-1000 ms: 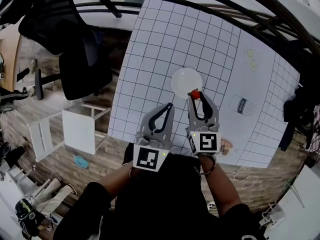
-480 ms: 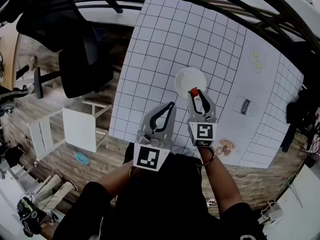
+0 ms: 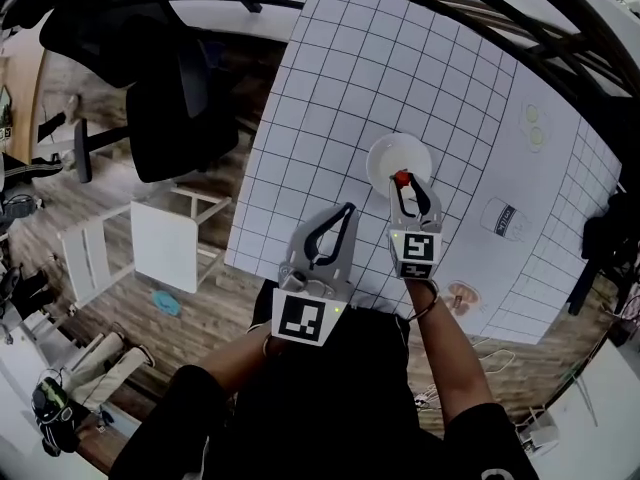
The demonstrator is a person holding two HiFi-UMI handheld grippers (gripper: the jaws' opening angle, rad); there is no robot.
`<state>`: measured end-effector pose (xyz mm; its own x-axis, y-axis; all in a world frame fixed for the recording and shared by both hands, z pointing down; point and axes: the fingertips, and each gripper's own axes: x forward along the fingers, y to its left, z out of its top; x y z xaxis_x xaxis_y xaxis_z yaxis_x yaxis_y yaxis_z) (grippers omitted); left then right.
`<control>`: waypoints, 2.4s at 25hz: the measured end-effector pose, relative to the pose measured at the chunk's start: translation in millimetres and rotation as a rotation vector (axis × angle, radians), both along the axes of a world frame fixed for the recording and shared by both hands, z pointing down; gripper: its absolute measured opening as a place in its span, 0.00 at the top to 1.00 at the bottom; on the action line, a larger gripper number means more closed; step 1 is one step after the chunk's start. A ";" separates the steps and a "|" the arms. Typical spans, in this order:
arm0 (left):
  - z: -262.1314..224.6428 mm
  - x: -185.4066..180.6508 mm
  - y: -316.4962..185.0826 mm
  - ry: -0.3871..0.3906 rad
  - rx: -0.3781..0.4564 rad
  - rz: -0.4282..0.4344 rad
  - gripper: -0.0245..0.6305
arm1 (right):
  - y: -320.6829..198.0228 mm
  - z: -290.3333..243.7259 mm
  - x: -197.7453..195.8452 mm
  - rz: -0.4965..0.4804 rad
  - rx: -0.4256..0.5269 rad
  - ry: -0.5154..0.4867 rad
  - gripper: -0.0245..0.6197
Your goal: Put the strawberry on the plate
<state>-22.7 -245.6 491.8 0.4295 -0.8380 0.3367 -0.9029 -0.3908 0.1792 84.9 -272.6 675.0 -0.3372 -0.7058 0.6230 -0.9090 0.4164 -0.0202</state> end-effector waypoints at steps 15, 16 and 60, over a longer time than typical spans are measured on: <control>11.5 -30.8 -0.2 -0.020 -0.023 -0.053 0.95 | -7.9 46.2 1.0 0.014 -0.055 0.051 0.76; 12.3 -32.2 -1.2 -0.019 -0.023 -0.056 0.95 | -8.0 49.6 1.7 0.015 -0.061 0.054 0.76; -20.7 -30.3 4.2 0.002 0.054 -0.037 0.95 | 0.6 -22.4 5.9 0.099 -0.017 -0.047 0.67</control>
